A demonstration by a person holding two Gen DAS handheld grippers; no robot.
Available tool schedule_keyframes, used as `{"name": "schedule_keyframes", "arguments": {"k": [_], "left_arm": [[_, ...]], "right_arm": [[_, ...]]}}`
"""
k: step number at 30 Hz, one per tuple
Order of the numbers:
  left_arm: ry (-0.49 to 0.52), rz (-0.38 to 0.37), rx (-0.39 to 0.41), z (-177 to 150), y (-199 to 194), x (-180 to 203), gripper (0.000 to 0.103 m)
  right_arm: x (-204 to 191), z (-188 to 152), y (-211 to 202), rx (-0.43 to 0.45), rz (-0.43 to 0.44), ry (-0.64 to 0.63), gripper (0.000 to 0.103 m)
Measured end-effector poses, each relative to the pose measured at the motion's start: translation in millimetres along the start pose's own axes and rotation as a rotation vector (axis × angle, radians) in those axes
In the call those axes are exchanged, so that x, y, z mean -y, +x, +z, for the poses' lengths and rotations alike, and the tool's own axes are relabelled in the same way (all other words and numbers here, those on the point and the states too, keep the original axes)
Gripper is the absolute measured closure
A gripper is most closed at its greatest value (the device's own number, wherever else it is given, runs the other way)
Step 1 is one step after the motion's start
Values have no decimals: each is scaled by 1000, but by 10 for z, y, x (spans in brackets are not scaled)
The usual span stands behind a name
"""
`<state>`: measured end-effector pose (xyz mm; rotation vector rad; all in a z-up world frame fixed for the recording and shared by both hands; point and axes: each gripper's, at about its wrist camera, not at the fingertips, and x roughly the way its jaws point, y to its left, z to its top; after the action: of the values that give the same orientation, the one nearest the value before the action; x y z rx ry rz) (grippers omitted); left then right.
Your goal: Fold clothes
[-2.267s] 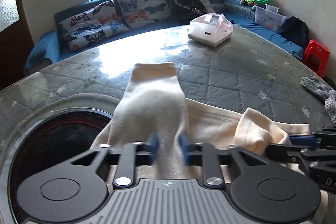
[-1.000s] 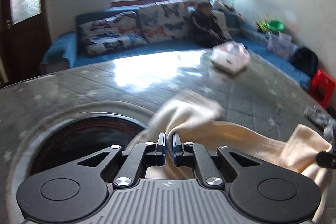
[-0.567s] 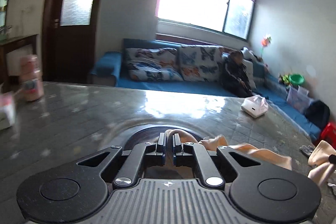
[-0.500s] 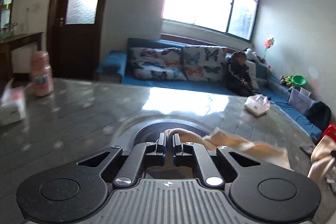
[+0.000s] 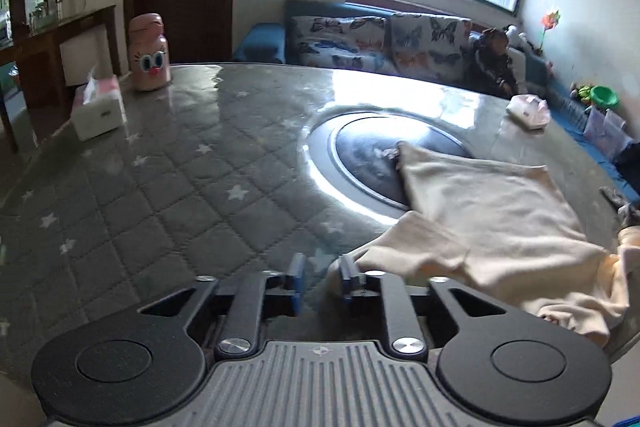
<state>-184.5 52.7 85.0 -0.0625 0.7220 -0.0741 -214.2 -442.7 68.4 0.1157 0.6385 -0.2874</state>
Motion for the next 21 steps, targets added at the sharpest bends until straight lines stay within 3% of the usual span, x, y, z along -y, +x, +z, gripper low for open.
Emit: {"name": "schedule_keyframes", "arguments": {"k": [2, 6, 11, 15, 21], "left_arm": [[8, 0, 10, 42, 23, 16, 64], [47, -46, 22, 207, 227, 209, 63], [108, -96, 9, 461, 671, 568, 59], [143, -95, -16, 641, 1093, 772, 56], [182, -82, -76, 820, 1612, 937, 52]], "right_arm": [[65, 47, -53, 11, -25, 1, 77], [13, 189, -46, 29, 10, -34, 77], [-356, 347, 202, -4, 167, -99, 77], [-694, 439, 529, -59, 282, -150, 77], [-1038, 560, 1024, -145, 349, -202, 77]]}}
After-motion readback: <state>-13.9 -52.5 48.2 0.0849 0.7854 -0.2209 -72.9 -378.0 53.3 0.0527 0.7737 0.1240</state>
